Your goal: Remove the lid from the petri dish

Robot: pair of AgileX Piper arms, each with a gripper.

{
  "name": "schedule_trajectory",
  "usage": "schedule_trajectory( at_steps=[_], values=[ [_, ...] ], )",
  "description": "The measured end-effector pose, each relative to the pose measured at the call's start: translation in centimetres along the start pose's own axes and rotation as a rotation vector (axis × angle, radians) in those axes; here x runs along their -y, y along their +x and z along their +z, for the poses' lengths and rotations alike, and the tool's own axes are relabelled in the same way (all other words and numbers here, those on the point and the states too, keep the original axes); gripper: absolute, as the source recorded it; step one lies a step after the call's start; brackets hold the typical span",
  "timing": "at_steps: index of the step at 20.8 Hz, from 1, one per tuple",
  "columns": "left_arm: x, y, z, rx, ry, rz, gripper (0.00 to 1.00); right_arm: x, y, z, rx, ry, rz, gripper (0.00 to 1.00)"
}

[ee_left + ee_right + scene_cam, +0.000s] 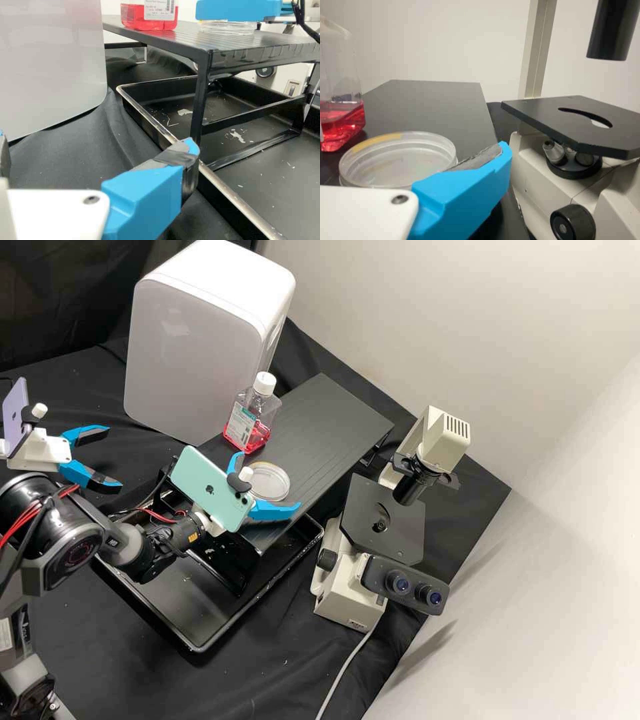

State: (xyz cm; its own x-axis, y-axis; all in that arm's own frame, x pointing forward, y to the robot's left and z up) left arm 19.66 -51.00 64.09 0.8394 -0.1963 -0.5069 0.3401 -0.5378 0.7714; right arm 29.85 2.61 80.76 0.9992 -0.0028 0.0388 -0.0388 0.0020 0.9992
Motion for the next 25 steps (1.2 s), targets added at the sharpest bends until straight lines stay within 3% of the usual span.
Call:
schedule_trajectory(
  at_steps=[12, 13, 25],
  values=[
    [0.00, 0.00, 0.00, 0.000, 0.000, 0.000, 1.00, 0.13, -0.01, -0.13, -0.005, 0.000, -0.004, 1.00],
    [0.00, 0.00, 0.00, 0.000, 0.000, 0.000, 1.00, 0.13, -0.01, -0.13, -0.005, 0.000, -0.004, 0.00],
    [0.04, 0.01, -0.01, -0.001, 0.000, -0.001, 1.00, 0.13, -0.01, -0.13, -0.005, 0.000, -0.004, 0.00]
  ],
)
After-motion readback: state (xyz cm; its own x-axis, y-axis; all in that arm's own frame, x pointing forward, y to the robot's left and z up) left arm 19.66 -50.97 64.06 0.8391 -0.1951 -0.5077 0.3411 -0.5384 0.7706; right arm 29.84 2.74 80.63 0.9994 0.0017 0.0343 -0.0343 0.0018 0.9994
